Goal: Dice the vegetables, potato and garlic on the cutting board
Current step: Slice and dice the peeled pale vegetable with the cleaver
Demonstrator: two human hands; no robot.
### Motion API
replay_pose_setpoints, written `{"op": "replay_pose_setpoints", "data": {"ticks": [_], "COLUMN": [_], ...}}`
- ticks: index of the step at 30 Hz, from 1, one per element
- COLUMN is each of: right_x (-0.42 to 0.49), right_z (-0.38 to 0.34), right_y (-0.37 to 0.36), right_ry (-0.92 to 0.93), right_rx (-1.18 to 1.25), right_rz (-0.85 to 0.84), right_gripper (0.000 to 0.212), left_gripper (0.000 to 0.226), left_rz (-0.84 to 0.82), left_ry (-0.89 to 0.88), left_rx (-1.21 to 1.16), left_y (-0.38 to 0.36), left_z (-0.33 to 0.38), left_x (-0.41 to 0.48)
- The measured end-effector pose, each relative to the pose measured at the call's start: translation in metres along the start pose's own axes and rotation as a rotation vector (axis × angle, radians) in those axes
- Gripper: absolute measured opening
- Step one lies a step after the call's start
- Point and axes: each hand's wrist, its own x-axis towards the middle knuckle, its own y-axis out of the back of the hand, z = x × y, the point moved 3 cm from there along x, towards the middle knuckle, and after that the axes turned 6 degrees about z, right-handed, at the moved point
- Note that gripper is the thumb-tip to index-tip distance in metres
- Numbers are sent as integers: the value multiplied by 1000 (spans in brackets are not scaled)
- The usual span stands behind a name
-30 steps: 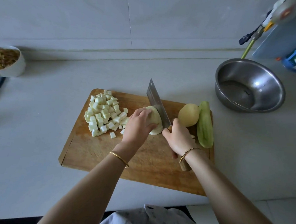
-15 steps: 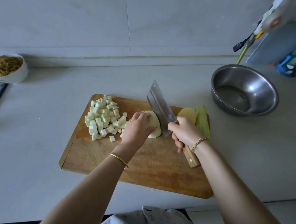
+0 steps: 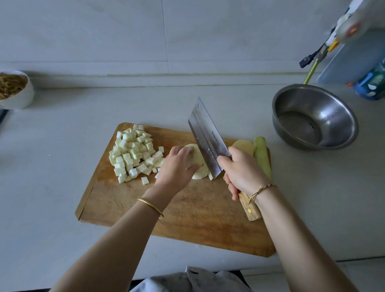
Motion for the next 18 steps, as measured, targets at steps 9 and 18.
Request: {"op": "replay_pose_setpoints", "data": {"ticks": [9,18], "right_x": [5,1], "right_z": [-14,-26], "right_y": [-2,-10], "right_ry": [-26,-70], "right_rx": [-104,-229], "right_rz": [-84,-170], "right_gripper": [11,14], "left_gripper": [50,49], "left_rz": [52,72], "left_ry": [-14,-27], "left_rx": [-19,-22], "left_y": [-1,0], "left_z": [2,3], "left_x": [-3,-2]}}
